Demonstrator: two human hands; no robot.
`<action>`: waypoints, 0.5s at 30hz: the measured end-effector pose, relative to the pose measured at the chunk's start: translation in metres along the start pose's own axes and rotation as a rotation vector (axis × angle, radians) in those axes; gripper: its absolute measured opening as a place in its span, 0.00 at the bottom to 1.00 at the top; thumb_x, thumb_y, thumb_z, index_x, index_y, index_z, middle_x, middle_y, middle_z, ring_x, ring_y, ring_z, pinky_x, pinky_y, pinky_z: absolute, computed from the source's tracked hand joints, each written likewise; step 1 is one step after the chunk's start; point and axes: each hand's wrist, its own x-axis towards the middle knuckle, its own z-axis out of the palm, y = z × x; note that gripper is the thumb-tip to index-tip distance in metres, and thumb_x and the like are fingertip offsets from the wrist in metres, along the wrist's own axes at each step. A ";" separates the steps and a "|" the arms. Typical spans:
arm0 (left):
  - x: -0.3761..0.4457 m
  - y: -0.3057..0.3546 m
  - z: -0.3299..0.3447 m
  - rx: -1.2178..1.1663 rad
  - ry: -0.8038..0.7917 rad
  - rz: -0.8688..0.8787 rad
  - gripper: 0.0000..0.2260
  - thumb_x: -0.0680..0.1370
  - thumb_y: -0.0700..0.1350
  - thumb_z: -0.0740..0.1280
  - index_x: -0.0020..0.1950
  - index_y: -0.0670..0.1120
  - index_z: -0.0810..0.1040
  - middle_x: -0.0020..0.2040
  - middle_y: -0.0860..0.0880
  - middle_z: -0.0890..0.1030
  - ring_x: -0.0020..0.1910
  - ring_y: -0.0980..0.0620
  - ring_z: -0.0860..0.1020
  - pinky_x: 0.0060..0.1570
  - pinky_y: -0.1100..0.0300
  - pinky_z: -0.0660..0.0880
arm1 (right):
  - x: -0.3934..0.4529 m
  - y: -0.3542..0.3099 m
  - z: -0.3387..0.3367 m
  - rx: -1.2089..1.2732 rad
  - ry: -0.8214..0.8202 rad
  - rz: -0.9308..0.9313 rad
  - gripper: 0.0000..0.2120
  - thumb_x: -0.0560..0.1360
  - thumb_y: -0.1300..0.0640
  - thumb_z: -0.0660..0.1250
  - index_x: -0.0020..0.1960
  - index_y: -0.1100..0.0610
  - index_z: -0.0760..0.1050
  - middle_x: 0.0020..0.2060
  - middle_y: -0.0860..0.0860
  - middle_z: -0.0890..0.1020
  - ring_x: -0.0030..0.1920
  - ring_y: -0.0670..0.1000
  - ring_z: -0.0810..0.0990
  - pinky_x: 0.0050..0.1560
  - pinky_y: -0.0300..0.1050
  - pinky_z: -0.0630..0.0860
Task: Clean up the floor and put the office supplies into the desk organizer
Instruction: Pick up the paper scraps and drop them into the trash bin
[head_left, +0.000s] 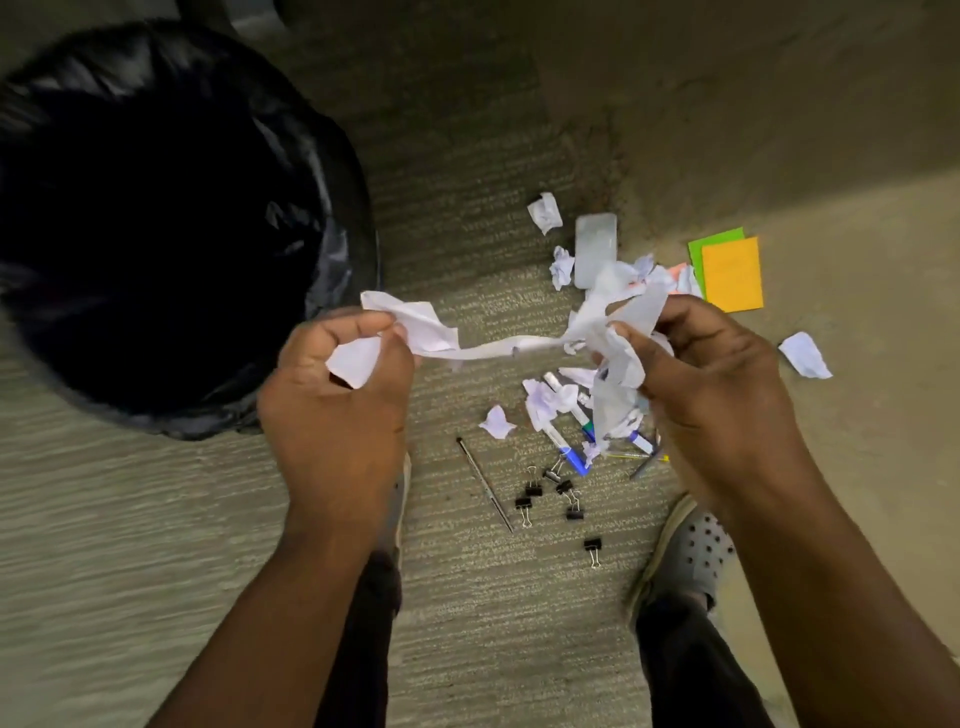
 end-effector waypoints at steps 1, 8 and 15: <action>0.007 0.010 -0.015 -0.005 0.045 0.041 0.03 0.74 0.45 0.73 0.44 0.53 0.82 0.45 0.47 0.85 0.44 0.47 0.84 0.48 0.52 0.81 | -0.001 -0.013 0.012 0.042 -0.036 -0.012 0.07 0.66 0.52 0.73 0.44 0.50 0.84 0.44 0.49 0.86 0.45 0.52 0.82 0.50 0.53 0.80; 0.074 0.015 -0.119 0.169 0.341 0.117 0.12 0.72 0.64 0.68 0.50 0.60 0.80 0.51 0.52 0.84 0.49 0.53 0.83 0.51 0.46 0.80 | 0.008 -0.070 0.138 0.115 -0.295 -0.155 0.06 0.70 0.62 0.73 0.45 0.54 0.81 0.41 0.49 0.86 0.41 0.47 0.84 0.44 0.43 0.81; 0.114 -0.002 -0.135 0.354 0.414 0.241 0.08 0.76 0.52 0.65 0.51 0.54 0.81 0.52 0.52 0.81 0.49 0.57 0.79 0.54 0.65 0.74 | 0.041 -0.038 0.247 -0.407 -0.289 -0.388 0.08 0.78 0.54 0.66 0.55 0.55 0.80 0.46 0.47 0.84 0.47 0.44 0.81 0.48 0.40 0.78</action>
